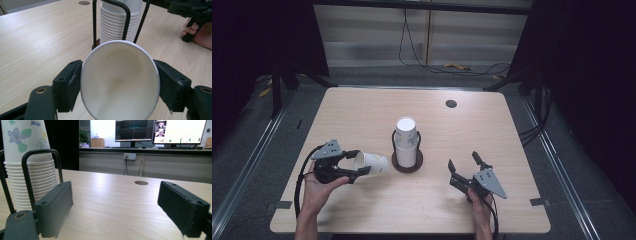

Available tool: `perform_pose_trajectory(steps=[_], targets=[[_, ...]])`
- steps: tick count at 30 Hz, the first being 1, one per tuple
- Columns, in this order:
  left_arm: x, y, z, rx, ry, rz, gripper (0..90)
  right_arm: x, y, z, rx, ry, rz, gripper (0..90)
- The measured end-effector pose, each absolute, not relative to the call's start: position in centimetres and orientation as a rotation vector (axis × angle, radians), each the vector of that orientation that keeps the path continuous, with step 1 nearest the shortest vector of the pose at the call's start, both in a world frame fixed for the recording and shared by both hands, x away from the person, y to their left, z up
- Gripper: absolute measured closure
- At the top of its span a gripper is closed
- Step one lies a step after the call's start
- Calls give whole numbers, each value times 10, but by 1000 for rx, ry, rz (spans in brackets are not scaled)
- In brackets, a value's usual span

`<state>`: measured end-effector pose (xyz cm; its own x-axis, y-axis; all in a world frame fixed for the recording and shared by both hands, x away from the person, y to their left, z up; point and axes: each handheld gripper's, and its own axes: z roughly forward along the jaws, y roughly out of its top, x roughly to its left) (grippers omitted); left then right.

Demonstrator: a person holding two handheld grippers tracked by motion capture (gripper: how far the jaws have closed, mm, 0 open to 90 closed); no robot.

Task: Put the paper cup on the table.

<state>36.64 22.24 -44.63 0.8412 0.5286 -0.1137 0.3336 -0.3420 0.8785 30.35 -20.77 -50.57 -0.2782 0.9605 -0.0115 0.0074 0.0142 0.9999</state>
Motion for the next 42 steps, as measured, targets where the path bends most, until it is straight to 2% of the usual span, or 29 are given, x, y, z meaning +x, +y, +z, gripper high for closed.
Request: perform_pose_trajectory(steps=[4,14,26,37,42], targets=[[369,226,-443,1946,662,243,270,304,-208,-506,1071,1421,1385,120],[378,225,-429,2062,685,313,270,303,-207,-506,1067,1410,1378,117],[408,216,-413,2151,694,273,267,302,-207,-506,1065,1391,1370,118],[425,199,-398,2318,692,281,264,302,-207,-506,1065,1390,1372,120],[438,191,-402,2393,729,311,258,302,-207,-506,1063,1391,1376,123]])
